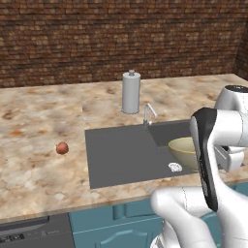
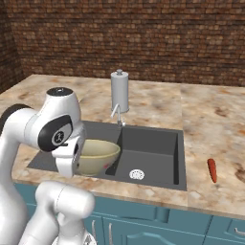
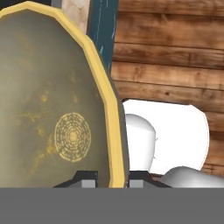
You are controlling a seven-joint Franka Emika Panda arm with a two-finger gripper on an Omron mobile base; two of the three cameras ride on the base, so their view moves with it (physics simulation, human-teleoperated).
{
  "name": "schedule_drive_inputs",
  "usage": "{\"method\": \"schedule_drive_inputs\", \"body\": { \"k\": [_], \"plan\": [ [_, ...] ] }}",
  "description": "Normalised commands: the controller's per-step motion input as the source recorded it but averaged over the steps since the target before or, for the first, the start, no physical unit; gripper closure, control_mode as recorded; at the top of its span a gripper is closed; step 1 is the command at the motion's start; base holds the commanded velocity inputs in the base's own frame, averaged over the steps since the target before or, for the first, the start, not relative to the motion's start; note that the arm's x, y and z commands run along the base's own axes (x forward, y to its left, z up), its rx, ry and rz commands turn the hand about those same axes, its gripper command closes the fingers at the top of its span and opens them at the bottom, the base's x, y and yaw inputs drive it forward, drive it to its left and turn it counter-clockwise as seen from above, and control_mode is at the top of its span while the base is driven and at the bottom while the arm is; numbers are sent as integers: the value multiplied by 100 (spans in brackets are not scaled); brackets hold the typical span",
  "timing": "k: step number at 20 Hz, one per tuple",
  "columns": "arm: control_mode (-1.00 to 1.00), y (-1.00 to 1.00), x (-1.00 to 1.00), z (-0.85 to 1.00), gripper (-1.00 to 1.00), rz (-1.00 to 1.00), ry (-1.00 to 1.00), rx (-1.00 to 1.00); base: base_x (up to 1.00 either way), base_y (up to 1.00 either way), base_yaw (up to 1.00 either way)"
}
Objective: Remove the carrot and onion from the sink. Then move the bowl and cup from the counter to the sink for washing.
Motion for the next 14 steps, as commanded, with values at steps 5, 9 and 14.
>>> {"method": "schedule_drive_inputs", "body": {
  "k": [5, 9, 14],
  "plan": [
    [-100, -46, 0, 6, 100, 0, 6, -1, 0, 0, 0],
    [-100, -43, 0, 7, 100, 0, 7, 0, 0, 0, 0],
    [-100, -39, 0, 8, 100, 4, 0, 0, 0, 0, 0]
  ]
}}
